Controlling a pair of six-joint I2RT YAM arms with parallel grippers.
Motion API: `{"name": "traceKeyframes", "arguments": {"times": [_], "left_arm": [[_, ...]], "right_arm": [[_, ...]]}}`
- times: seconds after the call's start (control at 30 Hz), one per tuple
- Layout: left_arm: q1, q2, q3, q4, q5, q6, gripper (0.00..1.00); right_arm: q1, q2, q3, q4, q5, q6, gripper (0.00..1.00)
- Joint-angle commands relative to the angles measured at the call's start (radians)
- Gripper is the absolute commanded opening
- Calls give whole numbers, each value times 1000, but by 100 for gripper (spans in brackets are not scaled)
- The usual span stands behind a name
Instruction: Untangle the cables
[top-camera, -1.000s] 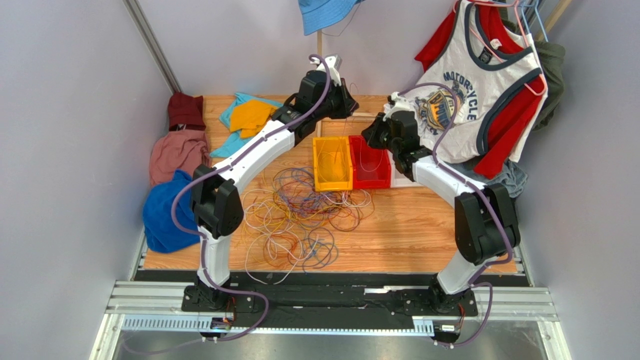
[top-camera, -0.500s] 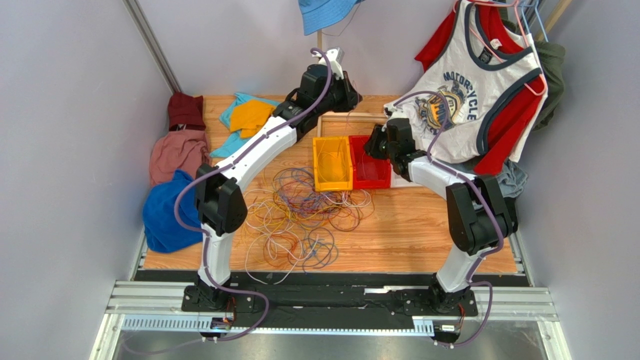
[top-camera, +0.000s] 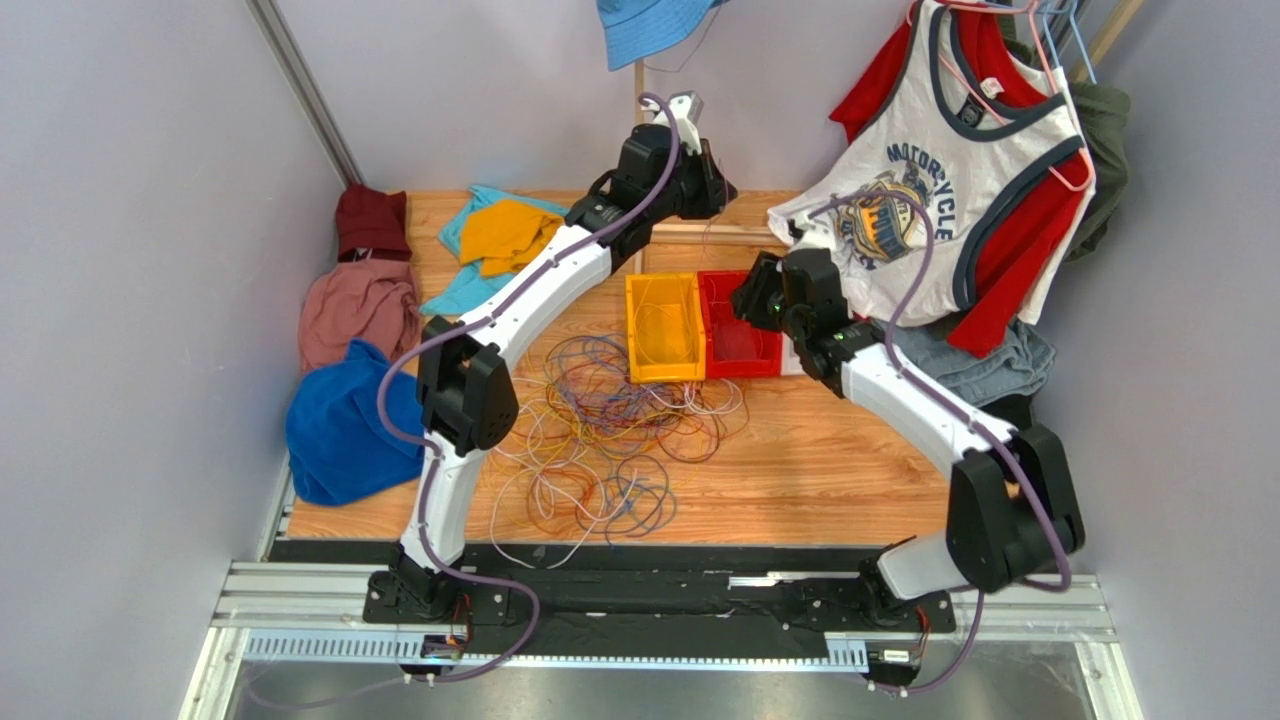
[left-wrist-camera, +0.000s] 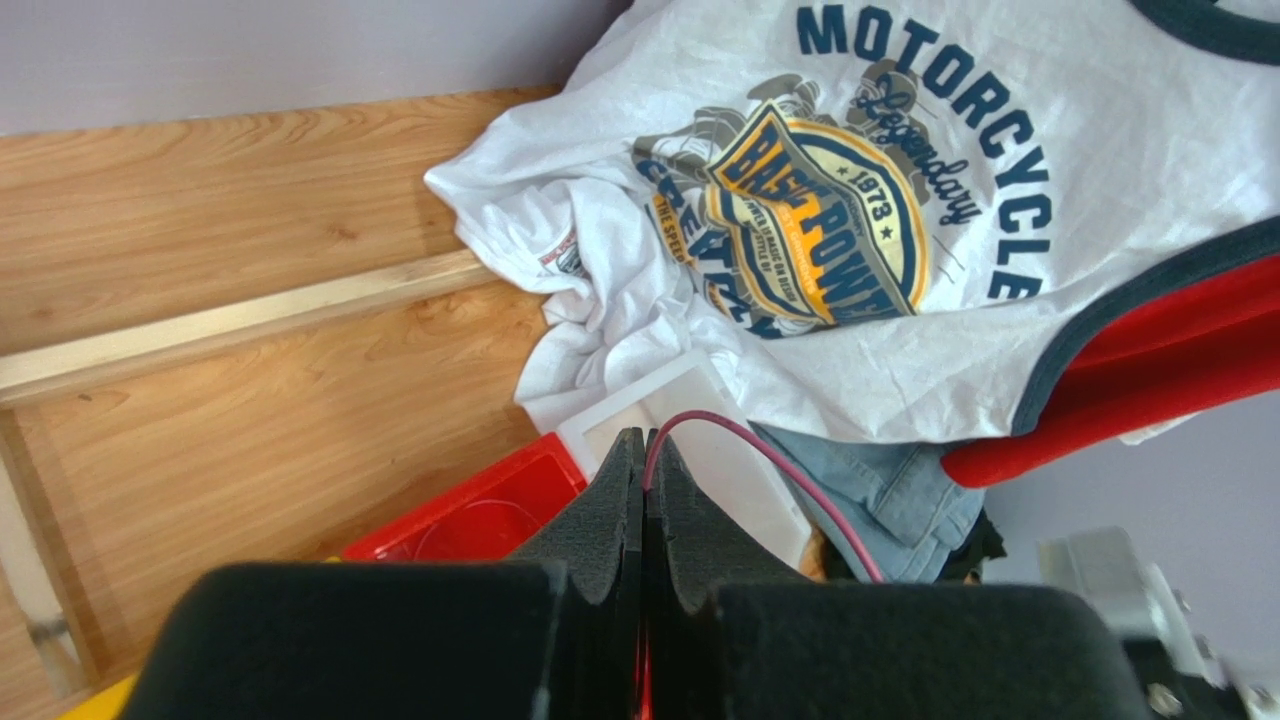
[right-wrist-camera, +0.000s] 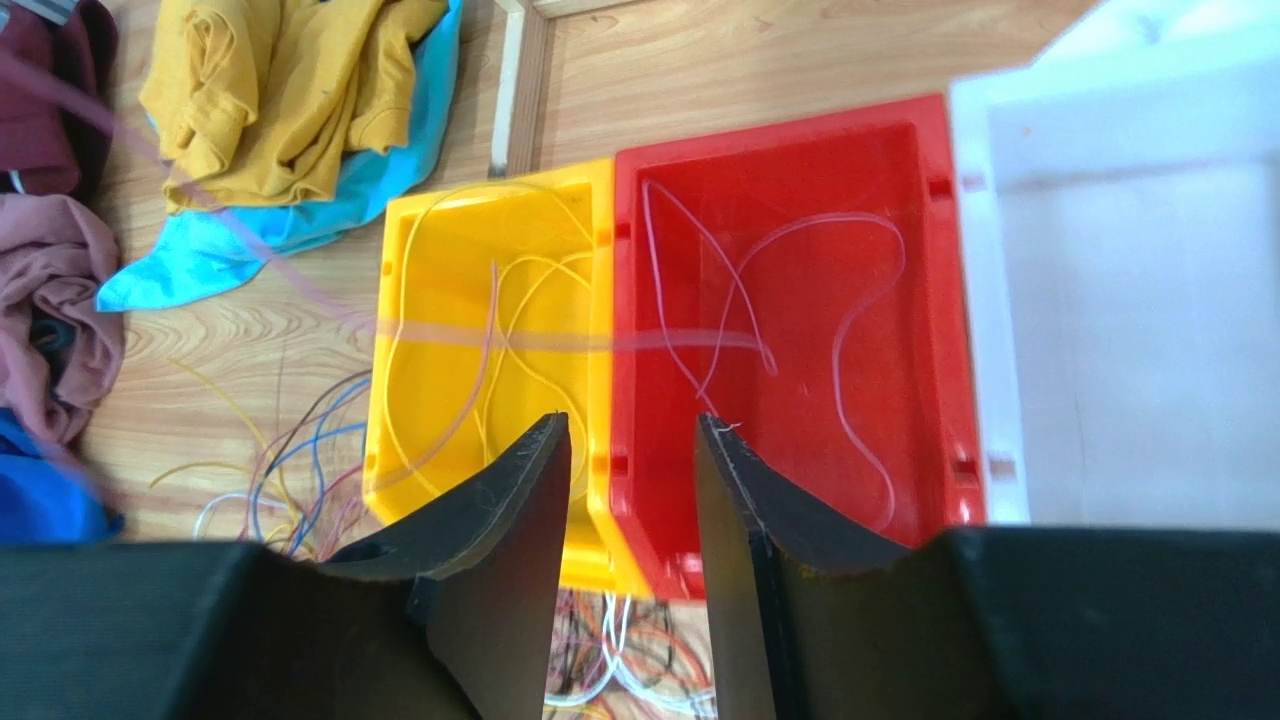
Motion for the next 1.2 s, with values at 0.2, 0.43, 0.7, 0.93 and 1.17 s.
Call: {"name": "traceKeyframes", "arguments": {"times": [0.2,0.43,0.7,0.93,1.17], "left_arm": [[-22,75,43,191,105,-60,0],[-37,225,163,196,135,-110,0],[-50,273,166,150,79,-43,1],[-80,241,149,51,7,130,23],[-99,205,165,-74,-89,235,54]], "right_arm": [[28,-462,-300,-48,12,137,39],[40,-774,-452,-185,-11,124,39],[40,-871,-449,-261,-3,72,39],[38,-828,-476,-218,-9,85,39],[40,-814,-487,-177,3,91,39]]}}
